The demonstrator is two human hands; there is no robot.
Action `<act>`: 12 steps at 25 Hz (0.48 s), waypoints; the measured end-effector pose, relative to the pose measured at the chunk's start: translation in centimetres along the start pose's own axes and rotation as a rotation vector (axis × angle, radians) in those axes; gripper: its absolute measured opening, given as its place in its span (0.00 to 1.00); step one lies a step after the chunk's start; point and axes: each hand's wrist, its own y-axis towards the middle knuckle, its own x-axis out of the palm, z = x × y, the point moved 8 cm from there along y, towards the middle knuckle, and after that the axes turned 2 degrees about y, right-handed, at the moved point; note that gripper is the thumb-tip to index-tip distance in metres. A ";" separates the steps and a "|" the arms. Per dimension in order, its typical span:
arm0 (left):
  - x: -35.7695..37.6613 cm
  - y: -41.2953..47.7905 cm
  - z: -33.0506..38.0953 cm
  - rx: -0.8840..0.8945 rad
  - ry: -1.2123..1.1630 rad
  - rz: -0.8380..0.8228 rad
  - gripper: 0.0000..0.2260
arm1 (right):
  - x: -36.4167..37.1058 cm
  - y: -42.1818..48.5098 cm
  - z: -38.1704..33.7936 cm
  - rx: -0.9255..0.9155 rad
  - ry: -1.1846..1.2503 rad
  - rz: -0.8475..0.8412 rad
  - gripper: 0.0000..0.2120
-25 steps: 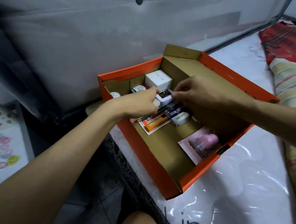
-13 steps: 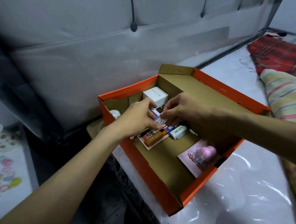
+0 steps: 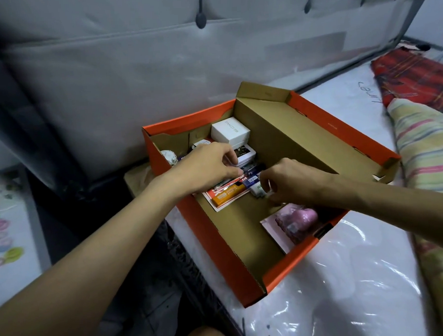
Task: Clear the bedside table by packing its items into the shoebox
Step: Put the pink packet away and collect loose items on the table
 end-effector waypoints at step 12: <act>0.1 -0.1 0.3 0.007 0.011 -0.006 0.10 | 2.3 0.5 3.2 0.221 0.058 -0.094 0.15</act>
